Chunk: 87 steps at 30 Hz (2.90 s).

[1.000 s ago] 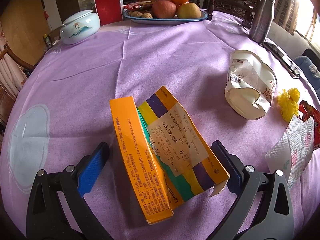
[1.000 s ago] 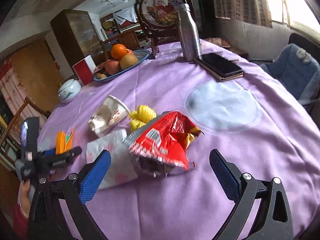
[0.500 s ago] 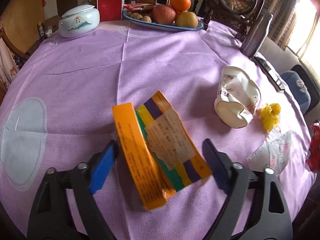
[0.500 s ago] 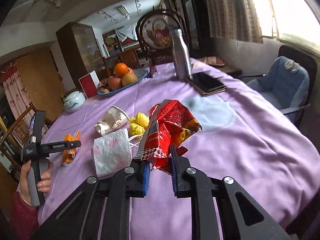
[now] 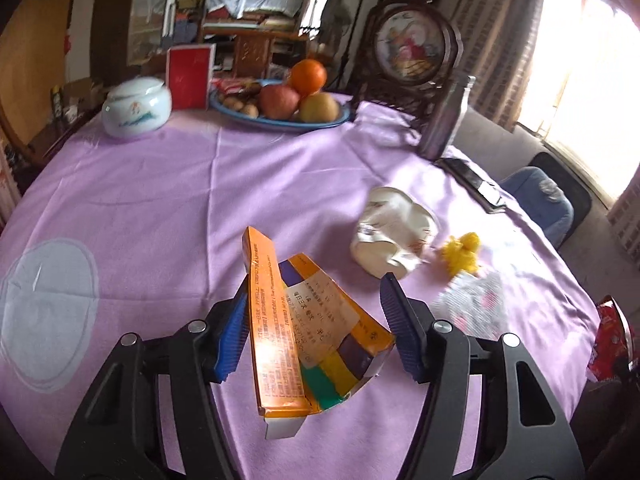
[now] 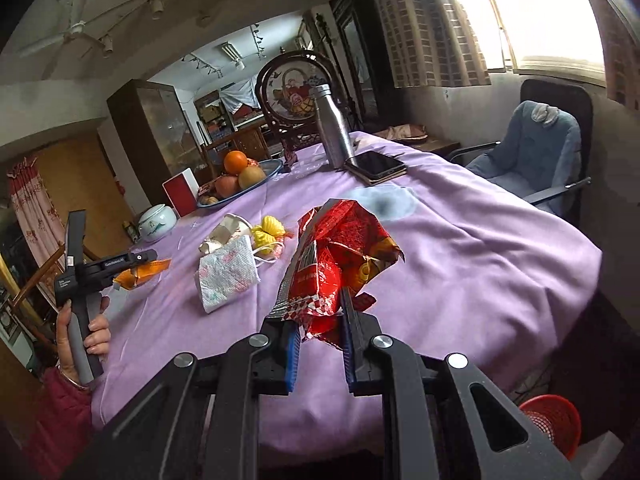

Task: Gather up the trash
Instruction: 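Grasp the orange medicine box with the left tool while the right tool grasps the red snack bag, then carry the box and snack bag to the red wastebasket and open both tools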

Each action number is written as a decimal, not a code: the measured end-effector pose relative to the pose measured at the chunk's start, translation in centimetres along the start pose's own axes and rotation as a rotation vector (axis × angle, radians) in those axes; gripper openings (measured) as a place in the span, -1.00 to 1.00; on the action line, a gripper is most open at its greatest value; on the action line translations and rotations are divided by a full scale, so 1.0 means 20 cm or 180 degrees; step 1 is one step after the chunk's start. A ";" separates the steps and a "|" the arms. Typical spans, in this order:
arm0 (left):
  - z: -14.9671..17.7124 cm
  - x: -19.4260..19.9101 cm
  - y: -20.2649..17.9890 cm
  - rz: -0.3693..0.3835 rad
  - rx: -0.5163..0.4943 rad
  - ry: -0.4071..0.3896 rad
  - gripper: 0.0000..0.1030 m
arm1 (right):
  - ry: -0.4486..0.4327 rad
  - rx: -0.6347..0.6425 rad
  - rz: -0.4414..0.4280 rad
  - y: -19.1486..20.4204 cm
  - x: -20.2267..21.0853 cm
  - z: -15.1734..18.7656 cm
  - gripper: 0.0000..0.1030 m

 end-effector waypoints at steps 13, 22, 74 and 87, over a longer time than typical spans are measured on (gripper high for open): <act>0.19 -0.14 -0.11 -0.0208 -0.0211 0.0671 0.35 | 0.0056 -0.0242 -0.0039 -0.23 0.14 0.12 -0.65; 0.23 -0.18 -0.05 -0.0357 -0.0025 0.0897 0.15 | 0.0056 -0.0321 -0.0086 -0.31 0.18 0.16 -0.65; 1.26 -0.68 -2.37 0.1900 -0.1670 0.1900 0.07 | 0.1334 -0.1667 0.0961 -1.79 -0.23 1.30 0.24; 1.46 -0.82 -2.45 0.1864 -0.1851 0.2192 0.09 | 0.0744 -0.2028 0.1186 -1.95 0.12 1.20 0.25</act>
Point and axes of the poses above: each gripper's, at about its wrist camera, not at the fingertips, and x roughly against the way its jaws point, y to its left, z to its underside, the point moved 3 cm from there along -x, roughly the way its jaws point, and after that the axes turned 11 degrees about z, right-handed, at the moved point
